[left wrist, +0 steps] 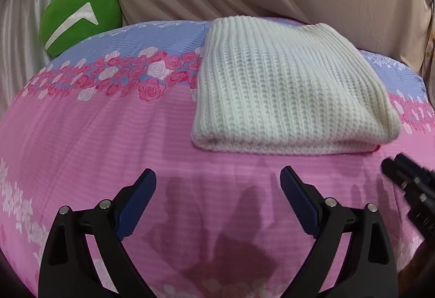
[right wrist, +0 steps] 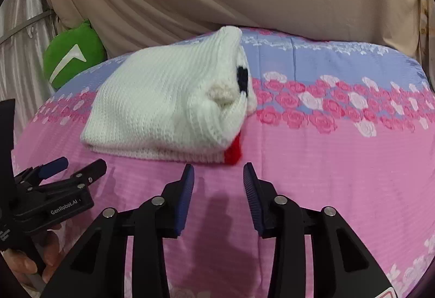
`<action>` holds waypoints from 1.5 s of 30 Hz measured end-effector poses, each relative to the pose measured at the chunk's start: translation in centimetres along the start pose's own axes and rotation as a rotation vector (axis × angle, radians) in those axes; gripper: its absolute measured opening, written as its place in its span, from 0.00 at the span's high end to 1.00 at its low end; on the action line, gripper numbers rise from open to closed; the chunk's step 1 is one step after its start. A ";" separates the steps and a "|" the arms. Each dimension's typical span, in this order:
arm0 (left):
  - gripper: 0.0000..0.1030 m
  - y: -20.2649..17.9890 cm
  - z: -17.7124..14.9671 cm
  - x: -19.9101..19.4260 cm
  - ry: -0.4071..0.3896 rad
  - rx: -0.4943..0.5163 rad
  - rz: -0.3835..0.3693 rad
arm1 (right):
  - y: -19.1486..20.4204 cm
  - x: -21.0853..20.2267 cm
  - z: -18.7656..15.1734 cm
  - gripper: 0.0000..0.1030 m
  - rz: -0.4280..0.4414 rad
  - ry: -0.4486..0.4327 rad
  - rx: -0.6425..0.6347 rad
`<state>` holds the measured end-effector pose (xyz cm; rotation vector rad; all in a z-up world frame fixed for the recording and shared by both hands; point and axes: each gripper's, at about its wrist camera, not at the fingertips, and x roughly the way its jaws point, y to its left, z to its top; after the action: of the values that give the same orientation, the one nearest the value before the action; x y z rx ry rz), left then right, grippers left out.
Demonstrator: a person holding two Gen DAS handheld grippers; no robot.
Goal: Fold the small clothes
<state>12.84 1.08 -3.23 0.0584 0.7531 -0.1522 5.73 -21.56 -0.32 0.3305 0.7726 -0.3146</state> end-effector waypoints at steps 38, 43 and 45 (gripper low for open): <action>0.08 -2.4 -2.2 -2.4 -0.070 0.059 0.150 | 2.2 -1.7 -2.3 0.26 -0.105 -0.056 -0.052; 0.08 -2.4 -2.3 -2.4 -0.069 0.059 0.156 | 2.2 -1.7 -2.4 0.26 -0.111 -0.056 -0.051; 0.08 -2.5 -2.2 -2.4 -0.068 0.059 0.159 | 2.3 -1.7 -2.4 0.26 -0.115 -0.055 -0.051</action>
<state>9.23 -0.84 -3.24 0.1683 0.6729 -0.0244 3.96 -18.27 -0.31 0.2293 0.7460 -0.4096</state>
